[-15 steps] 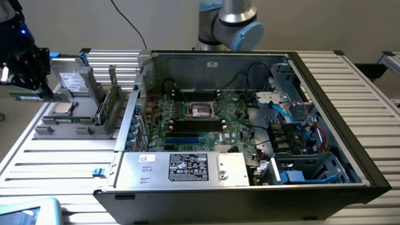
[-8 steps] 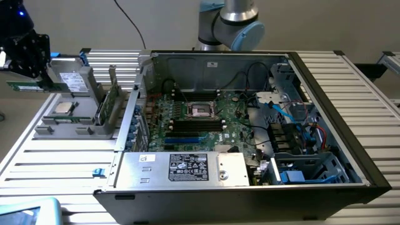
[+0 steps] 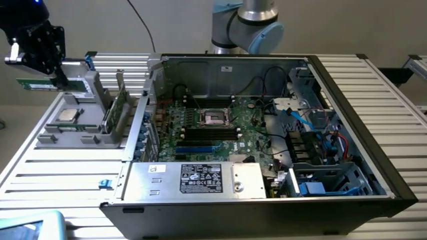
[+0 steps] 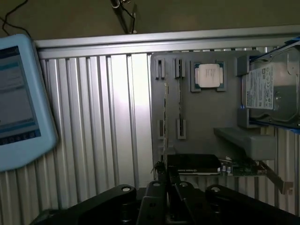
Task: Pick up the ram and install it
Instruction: 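Pick up the ram and move it above insertion slot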
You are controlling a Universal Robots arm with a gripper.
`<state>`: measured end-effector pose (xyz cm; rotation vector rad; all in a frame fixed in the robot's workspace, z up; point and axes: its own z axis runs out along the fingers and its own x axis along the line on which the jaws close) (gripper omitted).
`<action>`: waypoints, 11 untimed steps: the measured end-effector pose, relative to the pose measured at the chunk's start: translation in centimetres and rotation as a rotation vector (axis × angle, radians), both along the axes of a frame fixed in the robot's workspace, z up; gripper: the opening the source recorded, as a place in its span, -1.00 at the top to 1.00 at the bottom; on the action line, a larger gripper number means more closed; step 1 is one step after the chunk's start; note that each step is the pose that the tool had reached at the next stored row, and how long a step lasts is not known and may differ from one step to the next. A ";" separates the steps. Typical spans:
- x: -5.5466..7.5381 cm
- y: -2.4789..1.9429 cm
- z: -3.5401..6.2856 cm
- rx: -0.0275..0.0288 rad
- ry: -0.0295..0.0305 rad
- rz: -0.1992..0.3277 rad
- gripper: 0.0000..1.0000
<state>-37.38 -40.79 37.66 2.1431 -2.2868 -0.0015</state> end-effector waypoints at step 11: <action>4.8 -0.40 2.68 0.0000 0.0001 0.000 0.73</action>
